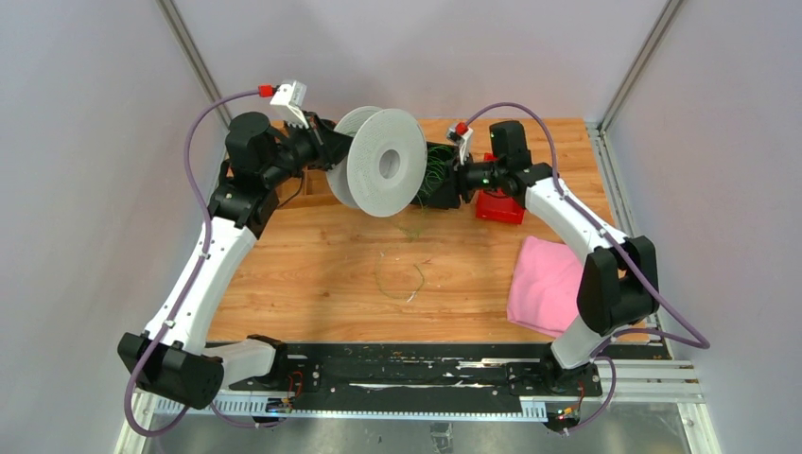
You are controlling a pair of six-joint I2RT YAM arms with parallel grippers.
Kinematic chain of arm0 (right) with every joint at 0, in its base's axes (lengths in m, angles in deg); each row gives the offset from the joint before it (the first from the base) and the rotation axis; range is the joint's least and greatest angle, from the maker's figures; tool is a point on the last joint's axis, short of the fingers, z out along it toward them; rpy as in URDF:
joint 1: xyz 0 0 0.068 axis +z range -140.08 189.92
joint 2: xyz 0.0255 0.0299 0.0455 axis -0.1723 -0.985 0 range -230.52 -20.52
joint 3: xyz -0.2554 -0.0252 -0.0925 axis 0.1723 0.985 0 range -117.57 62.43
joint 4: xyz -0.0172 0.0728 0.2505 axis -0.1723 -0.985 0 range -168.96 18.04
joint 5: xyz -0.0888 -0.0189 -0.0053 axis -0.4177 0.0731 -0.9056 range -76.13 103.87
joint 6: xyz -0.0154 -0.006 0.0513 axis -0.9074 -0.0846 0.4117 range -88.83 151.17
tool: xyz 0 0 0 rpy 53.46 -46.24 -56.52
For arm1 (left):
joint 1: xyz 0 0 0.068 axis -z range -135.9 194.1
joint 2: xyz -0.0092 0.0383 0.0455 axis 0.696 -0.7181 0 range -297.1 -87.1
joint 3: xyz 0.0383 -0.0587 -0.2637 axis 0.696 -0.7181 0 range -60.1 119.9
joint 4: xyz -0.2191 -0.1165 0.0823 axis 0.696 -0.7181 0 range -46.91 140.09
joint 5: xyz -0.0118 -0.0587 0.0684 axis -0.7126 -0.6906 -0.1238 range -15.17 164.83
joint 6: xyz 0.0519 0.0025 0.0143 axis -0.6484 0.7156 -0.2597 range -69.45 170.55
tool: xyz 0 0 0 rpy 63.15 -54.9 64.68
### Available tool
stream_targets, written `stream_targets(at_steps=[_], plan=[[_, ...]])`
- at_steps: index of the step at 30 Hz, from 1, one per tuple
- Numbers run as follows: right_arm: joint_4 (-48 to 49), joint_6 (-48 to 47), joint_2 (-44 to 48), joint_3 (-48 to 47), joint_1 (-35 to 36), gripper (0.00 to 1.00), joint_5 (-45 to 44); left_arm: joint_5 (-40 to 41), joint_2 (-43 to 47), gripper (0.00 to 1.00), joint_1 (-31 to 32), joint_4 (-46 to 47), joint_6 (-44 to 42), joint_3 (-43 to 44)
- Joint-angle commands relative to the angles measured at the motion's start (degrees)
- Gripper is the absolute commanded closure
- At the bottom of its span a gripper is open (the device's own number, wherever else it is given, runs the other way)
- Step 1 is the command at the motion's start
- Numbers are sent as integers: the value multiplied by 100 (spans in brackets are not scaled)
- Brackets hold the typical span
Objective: Wrap the cables
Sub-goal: Wrap the cable around the cable reel.
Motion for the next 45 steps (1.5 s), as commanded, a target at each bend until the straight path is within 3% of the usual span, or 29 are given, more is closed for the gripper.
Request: stream_targets(at_steps=[1, 8, 18, 26, 39, 42, 45], plan=[[959, 597, 143, -7, -87, 58, 447, -190, -4, 100, -54, 506, 310, 299], [2959, 1469, 17, 654, -8, 56, 701, -239, -33, 100, -54, 546, 497, 326], [5395, 2515, -247, 1646, 298, 50, 155, -154, -86, 100, -71, 480, 766, 393], [5021, 2313, -674, 1358, 358, 50, -361, -229, -24, 100, -98, 530, 880, 361], [4992, 2434, -1303, 904, 587, 50, -307, -276, -27, 100, -107, 639, 1016, 320], [5019, 2471, -1362, 892, 620, 55, -290, -244, -15, 100, -107, 636, 1021, 308], [4951, 2488, -1341, 916, 620, 73, -270, -160, 0, 100, -124, 586, 1010, 313]])
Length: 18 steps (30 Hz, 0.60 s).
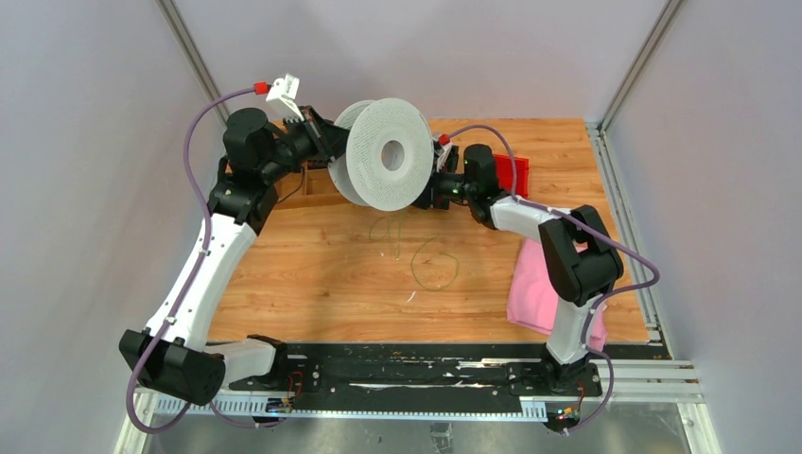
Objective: Wrap the cables
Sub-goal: Wrap the cable around the cable reel.
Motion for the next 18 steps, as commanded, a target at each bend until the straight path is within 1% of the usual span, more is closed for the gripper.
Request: stream_targets(at_steps=[1, 3, 5, 12, 18], plan=[[128, 58, 19, -75, 72, 80, 64, 59, 107, 100, -73, 414, 118, 189], [115, 44, 147, 50, 66, 92, 37, 229, 131, 100, -93, 239, 46, 240], [97, 54, 257, 167, 71, 99, 2, 541, 140, 100, -95, -28, -157, 336], [-317, 126, 559, 460, 326, 99, -309, 2272, -6, 100, -95, -956, -745, 837], [-249, 376, 766, 767, 835, 99, -743, 3348, -153, 100, -11, -1230, -955, 1052]])
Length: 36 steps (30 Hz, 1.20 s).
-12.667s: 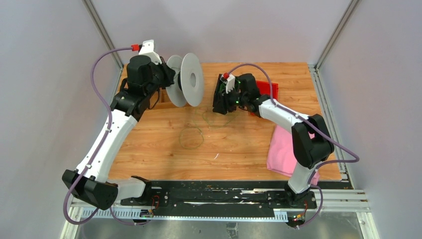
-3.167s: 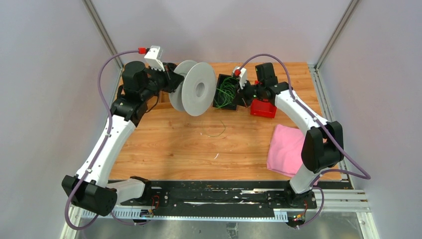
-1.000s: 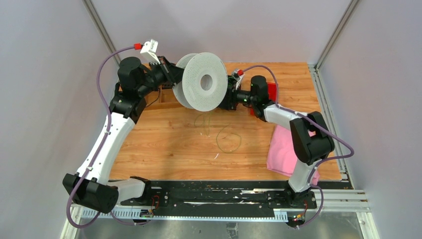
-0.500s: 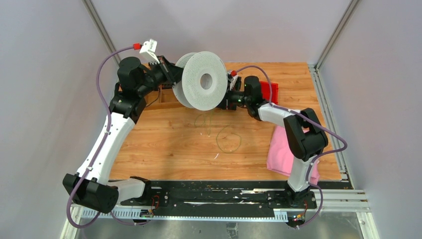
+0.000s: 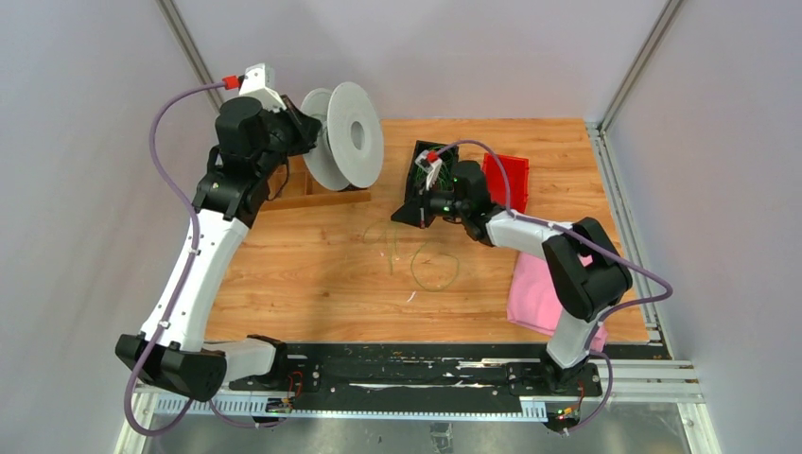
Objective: Wrap the cables
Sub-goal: Wrap the cable around the cable reel.
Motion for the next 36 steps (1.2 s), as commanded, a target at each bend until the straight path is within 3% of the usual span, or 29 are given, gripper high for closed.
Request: stream_targets(at_steps=[1, 9, 17, 25, 36], plan=[[-53, 164, 296, 176, 454, 99, -413, 1155, -115, 100, 59, -11, -238, 324], [-313, 230, 275, -29, 1006, 99, -244, 2358, -612, 100, 221, -78, -460, 694], [-1074, 92, 123, -757, 1288, 99, 395, 3681, -850, 100, 818, 157, -1122, 774], [-2922, -682, 155, -1940, 1425, 99, 804, 3753, -861, 100, 942, 412, -1340, 515], [-5070, -1304, 266, -3715, 1431, 99, 385, 3281, -470, 100, 1026, 1048, -1798, -298]])
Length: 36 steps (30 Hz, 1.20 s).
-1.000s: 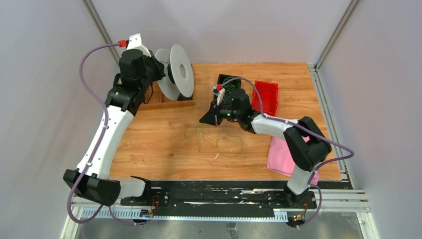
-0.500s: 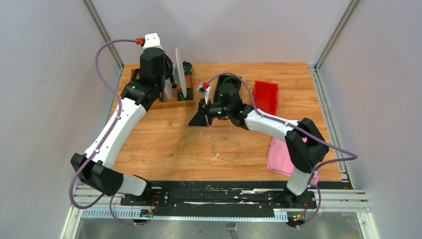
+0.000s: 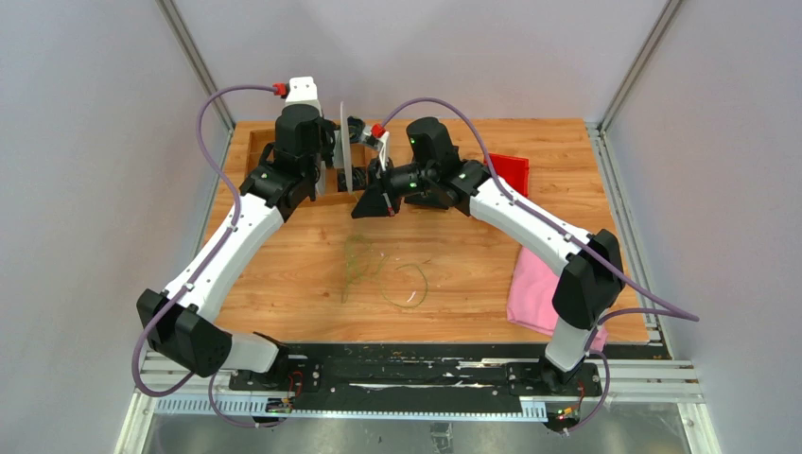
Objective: Wrap the cables
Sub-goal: Wrap the cable around the cable reel.
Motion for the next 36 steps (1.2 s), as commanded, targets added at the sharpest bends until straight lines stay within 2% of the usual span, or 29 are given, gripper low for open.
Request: stream_targets(at_steps=[1, 12, 20, 28, 36], plan=[[-1109, -445, 186, -585, 99, 99, -226, -219, 382, 100, 34, 843, -219, -190], [-2308, -1373, 358, -1934, 80, 99, -1599, -939, 749, 100, 32, 1264, -519, -818], [-2825, -1779, 187, -2789, 72, 99, -2206, -923, 848, 100, 33, 1354, -616, -1011], [-3056, -2417, -141, -3597, 68, 99, -2950, -782, 952, 100, 264, 1544, -1127, -1294], [-3084, -3121, -495, -4213, 71, 99, -3620, -1125, 1018, 100, 506, 1647, -1816, -1570]])
